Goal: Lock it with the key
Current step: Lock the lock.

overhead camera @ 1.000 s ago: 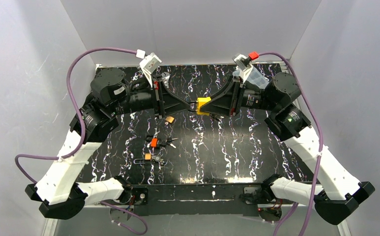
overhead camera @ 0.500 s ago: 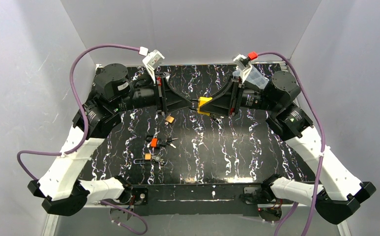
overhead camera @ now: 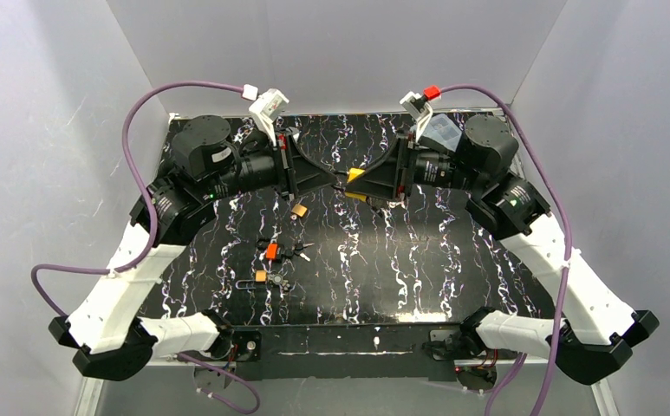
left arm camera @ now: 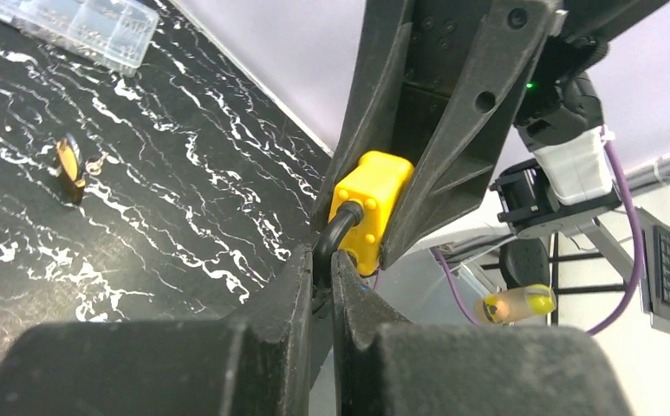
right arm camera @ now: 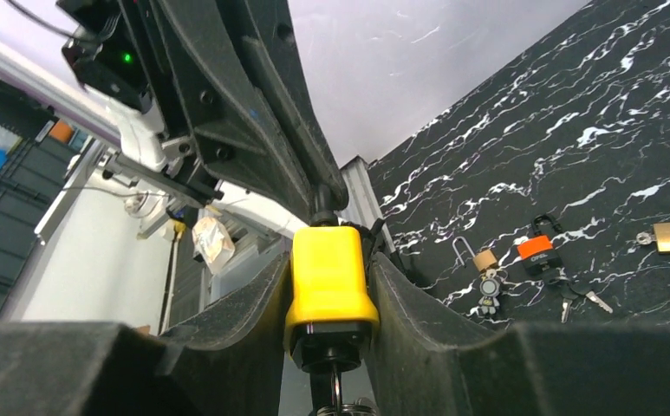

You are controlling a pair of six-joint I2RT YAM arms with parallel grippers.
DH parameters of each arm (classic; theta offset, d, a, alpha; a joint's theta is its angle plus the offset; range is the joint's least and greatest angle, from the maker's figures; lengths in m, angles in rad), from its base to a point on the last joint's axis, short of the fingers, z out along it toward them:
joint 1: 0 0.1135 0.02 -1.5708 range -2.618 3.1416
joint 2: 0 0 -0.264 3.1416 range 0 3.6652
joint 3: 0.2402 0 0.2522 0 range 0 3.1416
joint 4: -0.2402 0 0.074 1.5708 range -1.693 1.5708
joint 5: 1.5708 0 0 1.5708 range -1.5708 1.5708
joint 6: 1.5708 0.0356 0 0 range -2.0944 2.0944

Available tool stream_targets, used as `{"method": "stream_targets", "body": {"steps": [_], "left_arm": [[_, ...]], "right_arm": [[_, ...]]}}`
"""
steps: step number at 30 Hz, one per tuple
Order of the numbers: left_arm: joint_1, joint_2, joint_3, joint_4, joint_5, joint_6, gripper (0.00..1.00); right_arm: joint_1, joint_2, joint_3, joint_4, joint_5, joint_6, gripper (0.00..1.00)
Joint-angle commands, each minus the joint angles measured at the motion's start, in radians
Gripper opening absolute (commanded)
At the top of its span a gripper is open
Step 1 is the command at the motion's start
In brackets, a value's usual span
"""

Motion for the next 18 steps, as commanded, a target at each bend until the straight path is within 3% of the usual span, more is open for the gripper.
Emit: {"method": "stream_targets", "body": {"steps": [1,6,14,18], "left_arm": [[-0.077,0.016,-0.076,-0.02,0.02,-0.089,0.0],[-0.081,-0.025,-0.144,0.078,-0.017,-0.175,0.0],[-0.071,-0.039,-0.083,0.108,-0.173,-0.17,0.0],[-0.05,-0.044,-0.074,0.193,-0.153,-0.211,0.0]], "right_arm": [[0.044,0.07,0.104,0.134,0.137,0.002,0.01],[0.044,0.127,0.138,0.116,0.14,0.017,0.01],[0.076,0.096,0.063,0.103,0.144,-0.021,0.01],[0.077,0.056,0.004,0.101,0.153,-0.033,0.01]]}}
